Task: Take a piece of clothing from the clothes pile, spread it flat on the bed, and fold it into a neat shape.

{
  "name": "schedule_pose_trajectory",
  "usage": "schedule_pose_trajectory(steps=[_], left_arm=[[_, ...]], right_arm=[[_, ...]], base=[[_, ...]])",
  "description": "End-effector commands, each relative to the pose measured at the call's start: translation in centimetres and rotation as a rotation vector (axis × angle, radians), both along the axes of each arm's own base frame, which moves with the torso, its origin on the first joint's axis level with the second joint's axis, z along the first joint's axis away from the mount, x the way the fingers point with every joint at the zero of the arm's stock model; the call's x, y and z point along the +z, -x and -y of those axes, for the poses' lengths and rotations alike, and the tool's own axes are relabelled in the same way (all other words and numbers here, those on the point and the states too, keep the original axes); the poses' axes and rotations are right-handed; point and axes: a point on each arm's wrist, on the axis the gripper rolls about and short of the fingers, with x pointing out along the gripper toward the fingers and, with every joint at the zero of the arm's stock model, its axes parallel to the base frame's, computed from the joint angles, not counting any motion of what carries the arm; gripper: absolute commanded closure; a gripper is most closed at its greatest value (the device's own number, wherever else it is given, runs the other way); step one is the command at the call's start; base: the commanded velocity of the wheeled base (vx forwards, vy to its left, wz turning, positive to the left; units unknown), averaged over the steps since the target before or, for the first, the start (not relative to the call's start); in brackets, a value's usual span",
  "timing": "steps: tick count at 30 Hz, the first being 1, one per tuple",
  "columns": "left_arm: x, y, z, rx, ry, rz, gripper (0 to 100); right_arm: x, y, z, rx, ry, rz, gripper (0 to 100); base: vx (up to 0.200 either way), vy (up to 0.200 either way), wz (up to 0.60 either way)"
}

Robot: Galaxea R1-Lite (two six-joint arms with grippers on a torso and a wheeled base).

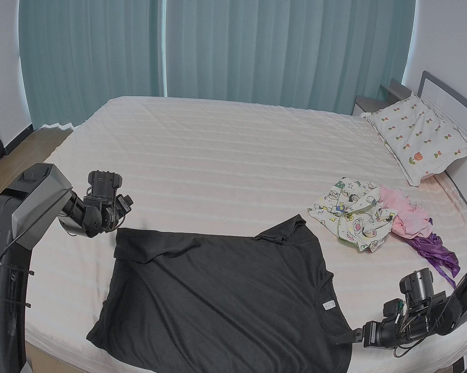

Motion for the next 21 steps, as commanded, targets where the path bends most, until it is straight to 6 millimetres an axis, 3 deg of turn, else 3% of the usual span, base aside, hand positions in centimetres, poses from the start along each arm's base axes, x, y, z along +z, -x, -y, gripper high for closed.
schedule_pose_trajectory(steps=[1, 7, 17, 18, 21], left_arm=[[0.7, 2.5, 0.8, -0.098, 0.044, -0.066, 0], [-2.0, 4.3, 0.6, -0.226, -0.039, -0.189, 0], [-4.8, 1.9, 0.7, -0.231, -0.062, -0.164, 0], [-4.9, 1.8, 0.7, -0.231, -0.062, -0.160, 100], [-6.0, 0.2, 0.6, -0.215, -0.070, -0.137, 100]], right_arm=[[0.0, 0.0, 0.0, 0.002, -0.001, -0.002, 0], [-0.1, 0.1, -0.3, 0.013, -0.001, -0.005, 0], [-0.2, 0.2, -0.4, 0.021, 0.000, -0.011, 0], [-0.2, 0.2, -0.4, 0.021, 0.000, -0.011, 0], [-0.4, 0.1, -0.5, 0.021, 0.001, -0.019, 0]], base=[[0.000, 0.000, 0.00], [0.000, 0.000, 0.00], [0.000, 0.000, 0.00], [0.000, 0.000, 0.00], [0.000, 0.000, 0.00]])
